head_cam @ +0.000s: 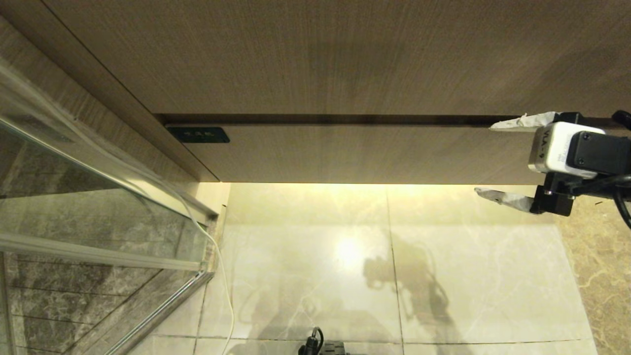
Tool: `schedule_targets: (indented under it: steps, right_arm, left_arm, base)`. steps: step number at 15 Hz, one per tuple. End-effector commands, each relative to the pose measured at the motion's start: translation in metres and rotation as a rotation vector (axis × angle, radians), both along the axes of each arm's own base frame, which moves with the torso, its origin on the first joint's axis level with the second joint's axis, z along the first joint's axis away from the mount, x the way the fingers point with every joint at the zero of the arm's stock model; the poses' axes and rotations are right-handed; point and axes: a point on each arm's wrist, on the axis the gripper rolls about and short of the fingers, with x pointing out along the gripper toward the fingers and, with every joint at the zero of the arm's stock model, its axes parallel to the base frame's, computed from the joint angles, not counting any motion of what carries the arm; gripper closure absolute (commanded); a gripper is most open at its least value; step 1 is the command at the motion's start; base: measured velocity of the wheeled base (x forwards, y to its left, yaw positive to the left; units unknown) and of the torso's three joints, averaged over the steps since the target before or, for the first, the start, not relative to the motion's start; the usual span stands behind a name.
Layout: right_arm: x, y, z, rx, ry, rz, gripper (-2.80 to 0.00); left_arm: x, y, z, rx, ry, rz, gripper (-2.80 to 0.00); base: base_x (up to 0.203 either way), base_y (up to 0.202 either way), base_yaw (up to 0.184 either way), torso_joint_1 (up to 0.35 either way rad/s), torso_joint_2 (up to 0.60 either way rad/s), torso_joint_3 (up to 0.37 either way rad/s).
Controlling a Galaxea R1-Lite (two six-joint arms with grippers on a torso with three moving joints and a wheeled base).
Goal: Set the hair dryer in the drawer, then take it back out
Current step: Pull open the drawer
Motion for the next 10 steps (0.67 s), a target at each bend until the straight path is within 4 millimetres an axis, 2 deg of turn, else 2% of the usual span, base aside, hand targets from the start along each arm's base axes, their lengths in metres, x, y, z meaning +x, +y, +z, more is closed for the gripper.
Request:
schedule_targets:
  steps: [1, 8, 10]
  right_arm:
    - [0.013, 0.003, -0.003, -0.012, -0.030, 0.000, -2.80]
    - [0.032, 0.002, -0.022, -0.065, 0.019, -0.014, -2.80]
    - [0.037, 0.004, -0.022, -0.063, 0.012, -0.015, -2.80]
  left_arm:
    - [0.000, 0.000, 0.000, -0.001, 0.001, 0.000, 0.00]
    - [0.000, 0.000, 0.000, 0.001, 0.001, 0.000, 0.00]
    - [0.000, 0.000, 0.000, 0.001, 0.000, 0.000, 0.00]
  base:
    - [0.000, 0.000, 0.000, 0.000, 0.00, 0.000]
    - [0.000, 0.000, 0.000, 0.000, 0.00, 0.000]
    - [0.000, 0.000, 0.000, 0.000, 0.00, 0.000]
